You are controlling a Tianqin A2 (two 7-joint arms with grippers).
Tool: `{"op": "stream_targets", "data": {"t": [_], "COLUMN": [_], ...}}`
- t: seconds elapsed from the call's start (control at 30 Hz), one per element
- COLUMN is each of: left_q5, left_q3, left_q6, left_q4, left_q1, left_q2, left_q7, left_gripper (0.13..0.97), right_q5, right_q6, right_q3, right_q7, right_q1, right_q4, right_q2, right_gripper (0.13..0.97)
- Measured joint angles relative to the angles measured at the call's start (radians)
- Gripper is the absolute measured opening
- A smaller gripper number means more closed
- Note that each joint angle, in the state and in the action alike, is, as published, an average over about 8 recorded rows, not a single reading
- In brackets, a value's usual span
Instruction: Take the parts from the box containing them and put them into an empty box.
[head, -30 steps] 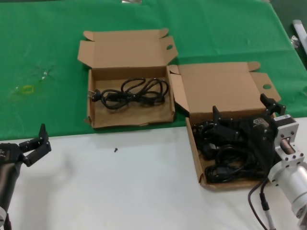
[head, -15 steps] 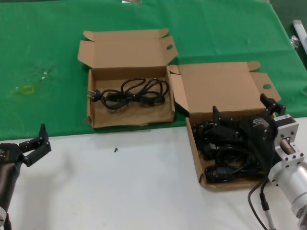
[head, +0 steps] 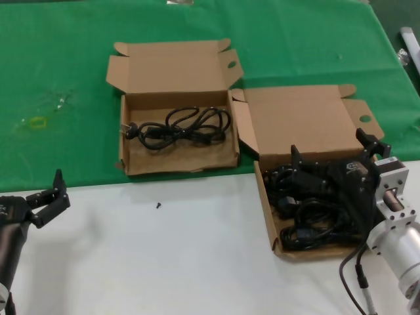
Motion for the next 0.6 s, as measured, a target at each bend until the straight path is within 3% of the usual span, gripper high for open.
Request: {"op": "stream_targets", "data": {"t": [0.6], "left_q5": [0.000], "left_q3": [0.000], "left_q6": [0.000], "left_q4": [0.000], "left_q1": [0.000], "left_q2": [0.000], "left_q7": [0.000], "left_gripper": [0.966], "right_q5": [0.000], "right_q6": [0.000], "right_q3": [0.000], "right_q7": [0.000], "right_q1": [0.000], "right_q4": [0.000], "right_q2": [0.000], "right_gripper": [0.966]}}
